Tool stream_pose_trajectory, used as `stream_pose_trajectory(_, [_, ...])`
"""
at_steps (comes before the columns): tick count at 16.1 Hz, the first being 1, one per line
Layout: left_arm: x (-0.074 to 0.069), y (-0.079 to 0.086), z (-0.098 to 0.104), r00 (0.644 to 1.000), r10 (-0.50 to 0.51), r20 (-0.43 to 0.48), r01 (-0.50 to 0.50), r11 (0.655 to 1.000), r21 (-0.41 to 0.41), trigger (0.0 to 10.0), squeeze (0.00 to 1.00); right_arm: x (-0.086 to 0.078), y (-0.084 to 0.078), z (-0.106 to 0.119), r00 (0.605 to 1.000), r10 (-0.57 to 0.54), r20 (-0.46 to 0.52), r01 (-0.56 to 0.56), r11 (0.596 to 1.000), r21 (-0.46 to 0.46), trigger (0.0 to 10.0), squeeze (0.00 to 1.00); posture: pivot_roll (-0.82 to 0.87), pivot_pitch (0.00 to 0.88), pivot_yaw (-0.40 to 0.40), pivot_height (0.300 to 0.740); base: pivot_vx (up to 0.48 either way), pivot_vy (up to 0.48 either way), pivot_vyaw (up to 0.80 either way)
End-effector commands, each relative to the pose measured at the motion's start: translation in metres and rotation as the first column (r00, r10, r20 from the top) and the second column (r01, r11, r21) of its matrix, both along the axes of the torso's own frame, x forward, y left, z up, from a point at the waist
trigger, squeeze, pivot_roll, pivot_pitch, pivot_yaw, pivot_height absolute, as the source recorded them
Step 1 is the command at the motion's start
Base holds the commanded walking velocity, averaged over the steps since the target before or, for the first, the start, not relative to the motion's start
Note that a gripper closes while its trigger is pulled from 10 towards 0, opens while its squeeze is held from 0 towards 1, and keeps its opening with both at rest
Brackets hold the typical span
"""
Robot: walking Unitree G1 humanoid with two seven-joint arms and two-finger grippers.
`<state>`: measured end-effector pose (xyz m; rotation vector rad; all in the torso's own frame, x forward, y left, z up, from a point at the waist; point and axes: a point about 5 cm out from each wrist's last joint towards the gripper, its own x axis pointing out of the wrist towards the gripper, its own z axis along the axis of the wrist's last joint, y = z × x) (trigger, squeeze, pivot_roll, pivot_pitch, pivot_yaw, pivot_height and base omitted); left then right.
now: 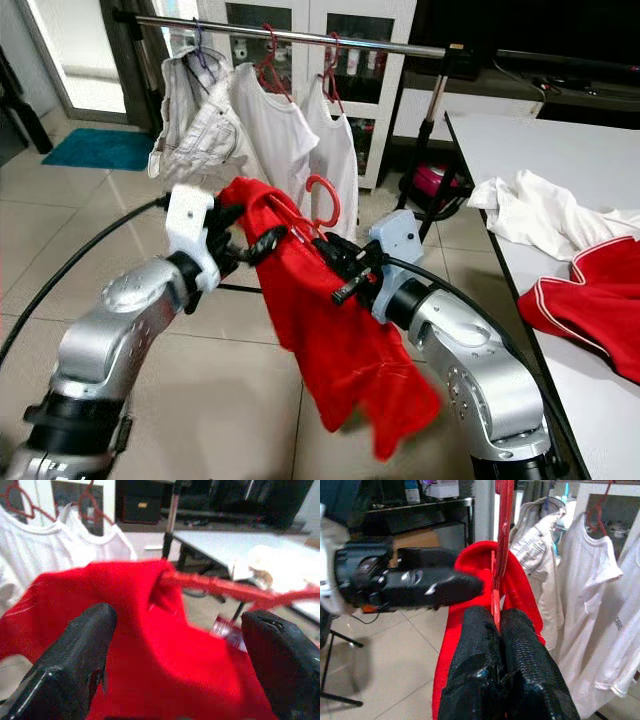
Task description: Hang hanger
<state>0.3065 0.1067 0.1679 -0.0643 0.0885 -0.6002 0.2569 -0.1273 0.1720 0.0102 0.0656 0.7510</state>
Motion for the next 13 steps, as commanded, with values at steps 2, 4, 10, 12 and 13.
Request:
stream_pose_trajectory(2, [0.0032,-0.0001,-0.0009,0.999,0.003,-0.039,-0.004,1.0,-0.026,2.8,0.0,-0.0025,0.0013,0.013,0.997,0.03,0.067,-0.031,0.999,0.018,0.0,0.0,-0.13,0.0,-0.003,0.74,0.0,0.0,0.0])
stream_pose_trajectory(4, [0.0051,0.0007,-0.0043,0.997,0.013,-0.082,-0.018,0.998,-0.055,0.0,0.0,-0.0041,0.0025,0.015,0.996,0.051,0.074,-0.053,0.998,0.023,0.0,0.0,-0.14,0.0,0.002,0.74,0.0,0.0,0.0])
stream_pose_trajectory(10, [0.006,0.0022,-0.0087,0.991,0.043,-0.13,-0.051,0.997,-0.055,0.0,0.0,-0.0056,0.0033,0.0162,0.994,0.079,0.072,-0.081,0.996,0.027,0.0,0.0,-0.13,0.0,-0.011,0.74,0.0,0.0,0.0])
stream_pose_trajectory(12, [0.0068,0.0043,-0.009,0.99,0.061,-0.129,-0.068,0.996,-0.05,0.0,0.0,-0.0055,0.0029,0.0163,0.994,0.088,0.072,-0.09,0.995,0.029,0.0,0.0,-0.13,0.0,-0.016,0.74,0.0,0.0,0.0])
stream_pose_trajectory(13, [0.0068,0.0052,-0.009,0.99,0.064,-0.129,-0.071,0.996,-0.05,0.0,0.0,-0.0053,0.0031,0.0165,0.993,0.092,0.072,-0.094,0.995,0.029,0.0,0.0,-0.13,0.0,-0.016,0.74,0.0,0.0,0.0])
